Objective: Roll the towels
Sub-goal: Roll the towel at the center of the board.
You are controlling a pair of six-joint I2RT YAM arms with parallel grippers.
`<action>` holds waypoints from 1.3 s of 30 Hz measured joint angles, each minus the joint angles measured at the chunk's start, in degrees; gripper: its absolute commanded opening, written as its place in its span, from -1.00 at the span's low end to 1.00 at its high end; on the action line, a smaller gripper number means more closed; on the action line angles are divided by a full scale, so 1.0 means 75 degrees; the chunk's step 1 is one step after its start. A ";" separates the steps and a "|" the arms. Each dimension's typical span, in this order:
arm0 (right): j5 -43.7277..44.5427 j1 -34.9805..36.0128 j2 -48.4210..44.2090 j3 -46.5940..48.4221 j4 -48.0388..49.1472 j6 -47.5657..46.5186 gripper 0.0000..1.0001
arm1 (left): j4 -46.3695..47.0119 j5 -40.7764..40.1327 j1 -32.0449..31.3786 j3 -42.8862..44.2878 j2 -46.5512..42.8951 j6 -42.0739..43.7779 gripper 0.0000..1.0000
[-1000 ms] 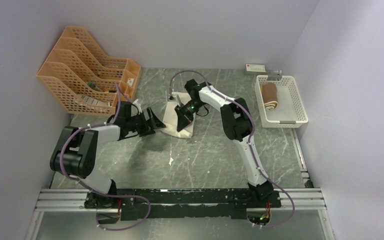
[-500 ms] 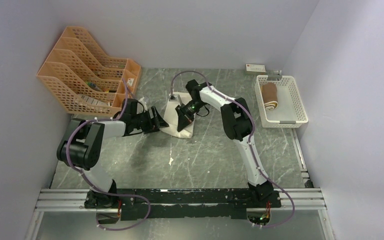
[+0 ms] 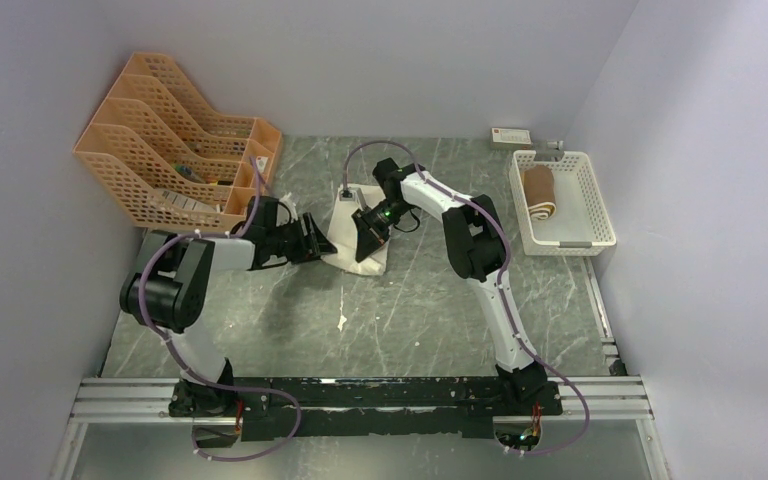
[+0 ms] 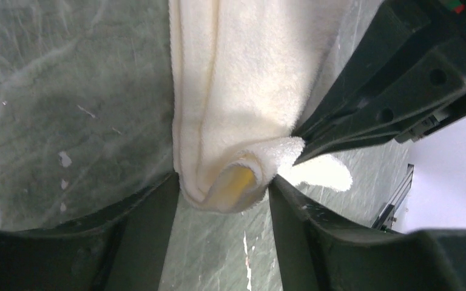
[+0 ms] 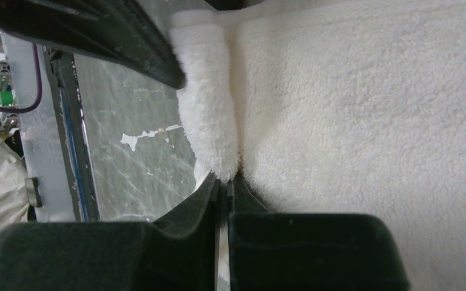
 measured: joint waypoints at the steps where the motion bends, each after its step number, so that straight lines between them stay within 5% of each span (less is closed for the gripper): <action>1: 0.0009 0.0000 0.0000 0.0000 0.0000 0.0000 -0.89 | 0.0055 -0.0003 -0.0003 0.0052 0.0087 0.0000 0.17; 8: 0.0198 0.0000 0.0000 -0.0003 0.0096 0.0114 -0.55 | 0.0393 0.0044 -0.0009 0.0329 0.0618 -0.0009 -0.03; 11: 0.0361 0.0003 -0.0032 -0.0003 0.0160 0.0283 -0.44 | 0.0460 0.0070 -0.0009 0.0367 0.0694 -0.0009 -0.26; 15: 0.1151 0.0029 -0.0338 -0.0055 0.0557 0.0679 -0.34 | 0.0443 0.0009 -0.0009 0.0367 0.0740 0.0023 -0.27; 18: 0.2352 0.0029 -0.0976 -0.0385 0.1148 0.0973 -0.10 | 0.0434 -0.0012 -0.0009 0.0367 0.0740 0.0035 -0.25; 21: 0.3946 0.0119 -0.2025 -0.0973 0.1775 0.1125 0.57 | 0.0431 -0.0015 -0.0009 0.0370 0.0740 0.0055 -0.25; 22: 0.4438 0.0192 -0.2363 -0.1183 0.1947 0.1110 0.61 | 0.0428 -0.0015 -0.0009 0.0373 0.0740 0.0058 -0.25; 26: 0.6414 0.1119 -0.3981 -0.2352 0.2617 0.0766 0.60 | 0.0414 -0.0009 -0.0009 0.0388 0.0752 0.0058 -0.24; 32: 0.7778 0.3308 -0.4811 -0.4182 0.3858 0.0286 0.49 | 0.0399 0.0038 -0.0009 0.0449 0.0810 0.0055 -0.22; 39: 0.8314 0.3468 -0.4366 -0.4555 0.4368 0.0070 0.32 | 0.0373 0.0050 -0.0009 0.0472 0.0813 0.0055 -0.20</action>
